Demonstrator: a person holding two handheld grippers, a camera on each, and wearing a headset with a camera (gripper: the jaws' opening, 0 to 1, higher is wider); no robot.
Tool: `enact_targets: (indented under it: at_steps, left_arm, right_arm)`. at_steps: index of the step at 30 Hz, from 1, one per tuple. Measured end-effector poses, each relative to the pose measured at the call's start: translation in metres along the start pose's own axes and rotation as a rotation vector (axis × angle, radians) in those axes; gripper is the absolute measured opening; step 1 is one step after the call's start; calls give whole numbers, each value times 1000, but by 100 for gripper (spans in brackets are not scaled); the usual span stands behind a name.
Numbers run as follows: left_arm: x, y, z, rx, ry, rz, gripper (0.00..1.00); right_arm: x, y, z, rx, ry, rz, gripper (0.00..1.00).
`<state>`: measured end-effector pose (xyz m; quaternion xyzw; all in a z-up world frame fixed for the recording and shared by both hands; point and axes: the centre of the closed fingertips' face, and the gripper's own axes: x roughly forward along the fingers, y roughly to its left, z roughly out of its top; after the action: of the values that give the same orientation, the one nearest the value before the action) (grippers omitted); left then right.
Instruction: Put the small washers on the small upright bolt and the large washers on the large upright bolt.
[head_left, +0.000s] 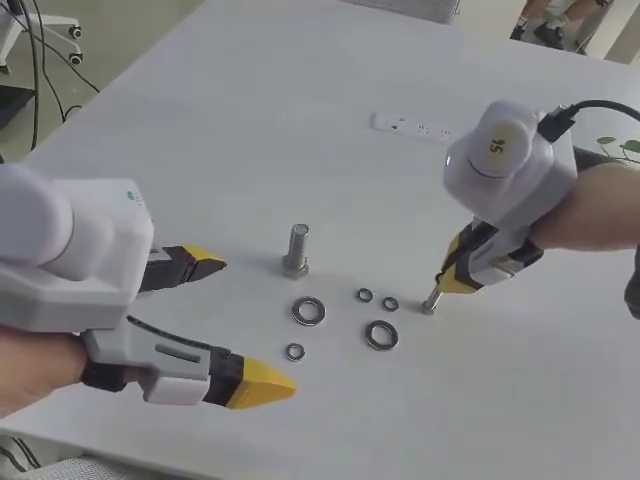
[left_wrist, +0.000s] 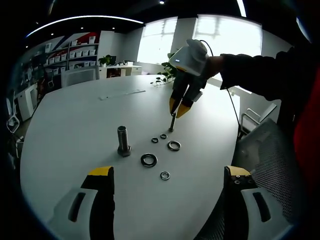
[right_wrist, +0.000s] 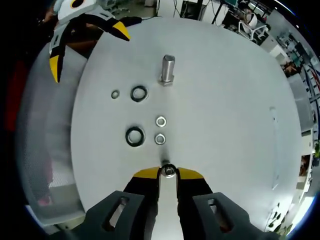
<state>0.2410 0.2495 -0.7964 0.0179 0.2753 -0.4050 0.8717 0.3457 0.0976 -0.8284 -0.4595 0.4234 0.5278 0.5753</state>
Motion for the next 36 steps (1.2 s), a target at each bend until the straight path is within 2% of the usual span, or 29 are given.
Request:
enact_targets:
  at_steps: [20,22,36]
  left_arm:
    - [0,0,-3,-11,2,-3,90]
    - [0,1,-3,-12,1,-2,90]
    - [-1,2,-2,-17,1,0,90]
  right_arm:
    - [33,9,-10,28,22,47,13]
    - [38,7,-12,31,21,47,13]
    - [43,7,-13,30,31,44,14]
